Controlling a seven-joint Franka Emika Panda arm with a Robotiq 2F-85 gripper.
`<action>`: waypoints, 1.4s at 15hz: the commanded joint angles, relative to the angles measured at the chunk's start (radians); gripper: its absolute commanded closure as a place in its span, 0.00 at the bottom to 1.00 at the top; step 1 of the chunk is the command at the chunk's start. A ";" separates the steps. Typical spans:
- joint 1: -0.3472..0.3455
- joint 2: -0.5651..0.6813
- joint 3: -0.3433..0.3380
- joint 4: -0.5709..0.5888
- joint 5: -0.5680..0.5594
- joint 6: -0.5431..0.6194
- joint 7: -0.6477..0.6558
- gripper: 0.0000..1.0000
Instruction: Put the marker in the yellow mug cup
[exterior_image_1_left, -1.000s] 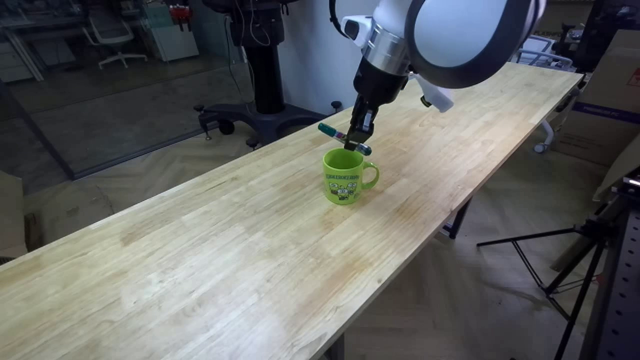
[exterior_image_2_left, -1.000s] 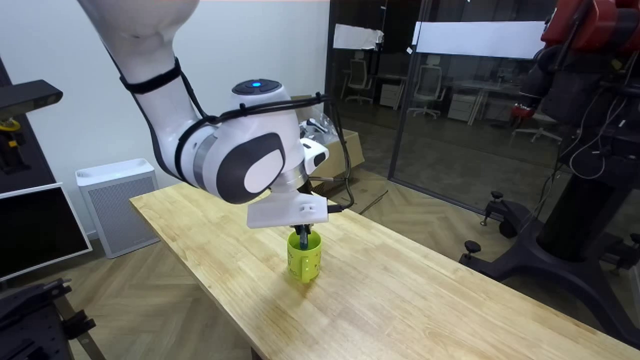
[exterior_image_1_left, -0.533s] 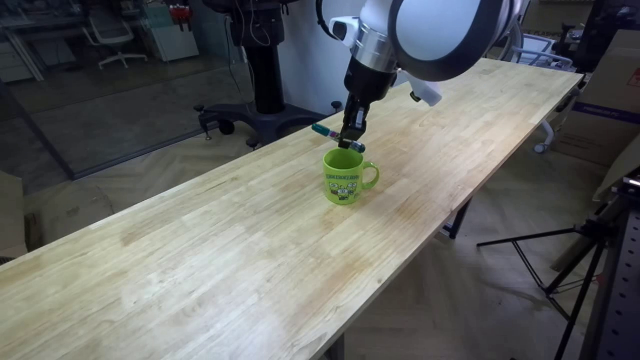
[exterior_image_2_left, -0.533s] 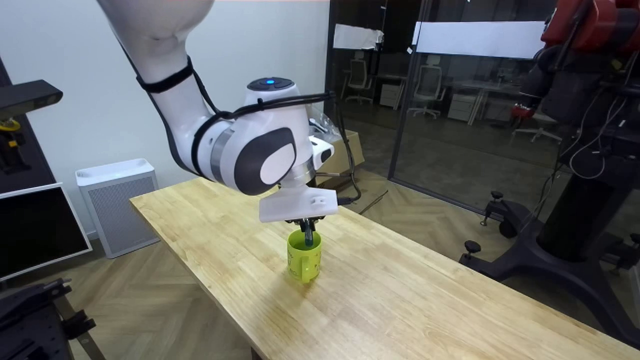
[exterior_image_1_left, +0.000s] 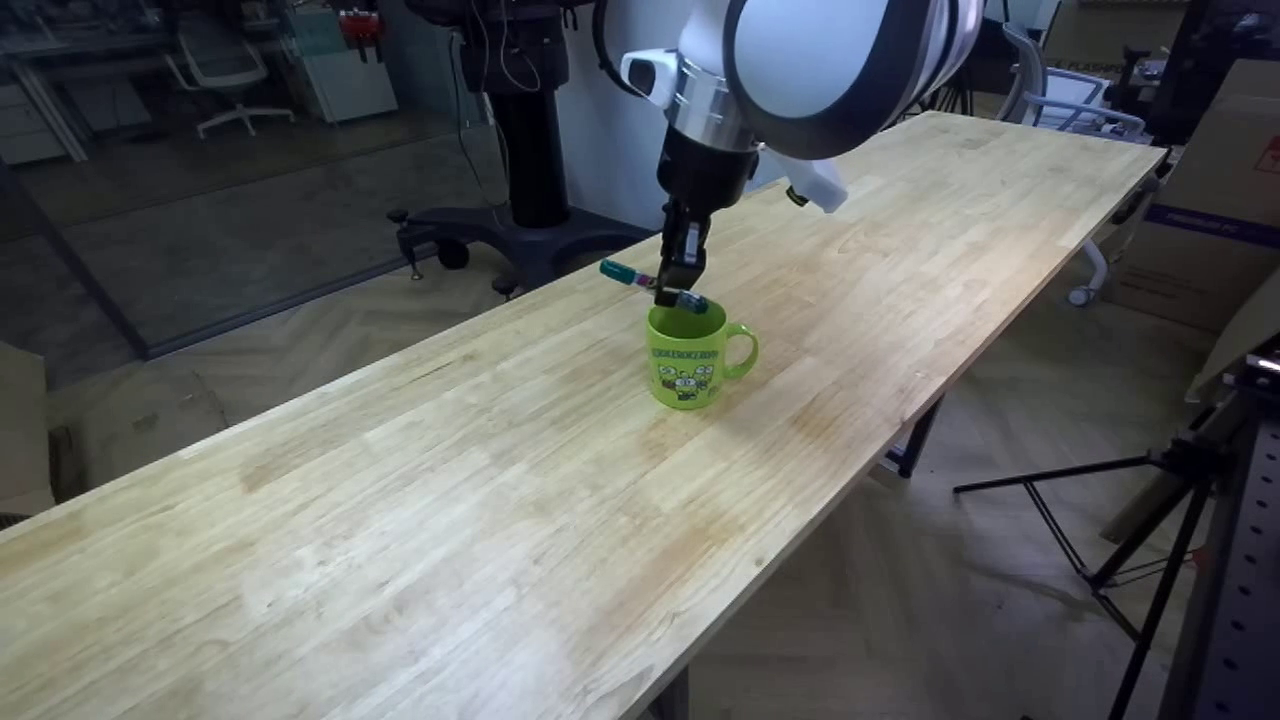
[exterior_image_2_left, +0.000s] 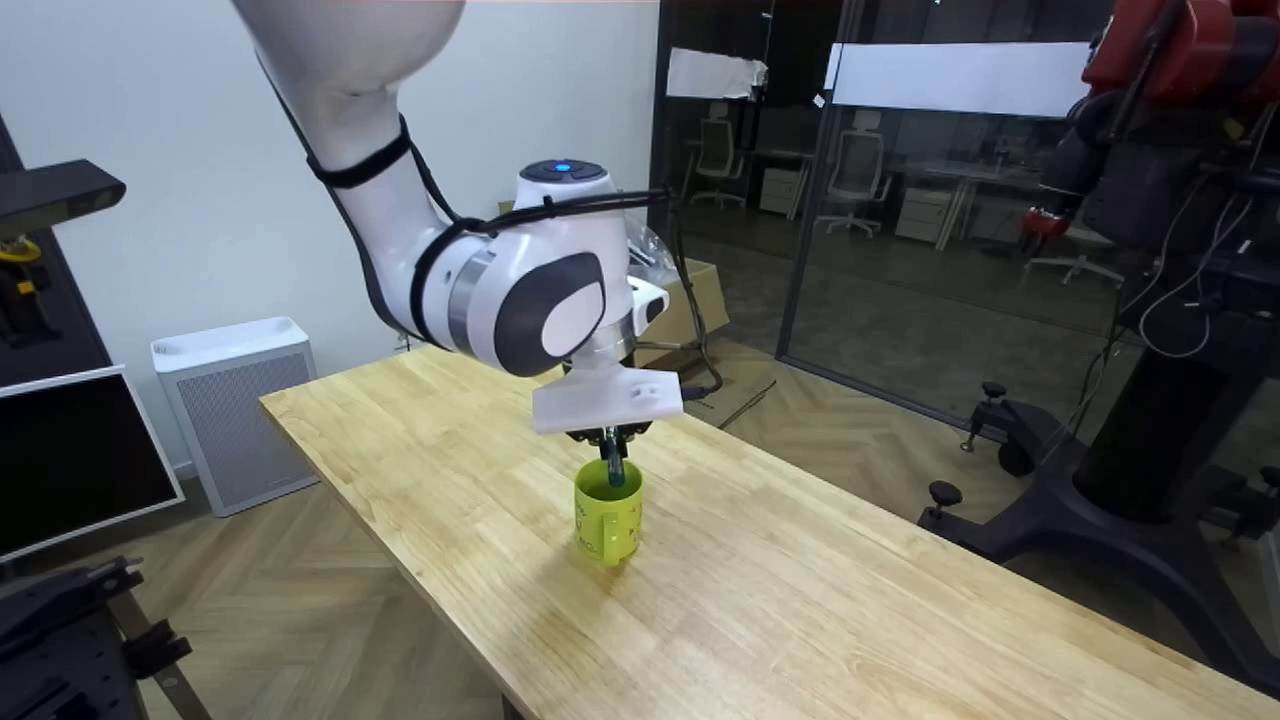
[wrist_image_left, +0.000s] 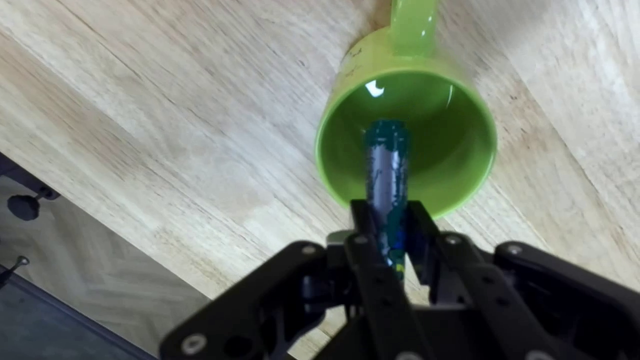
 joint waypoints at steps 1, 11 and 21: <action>-0.004 0.015 0.009 0.026 0.014 -0.022 -0.021 0.95; -0.019 0.015 0.026 0.021 0.034 -0.018 -0.040 0.01; -0.175 0.014 0.211 0.055 0.304 -0.297 -0.182 0.00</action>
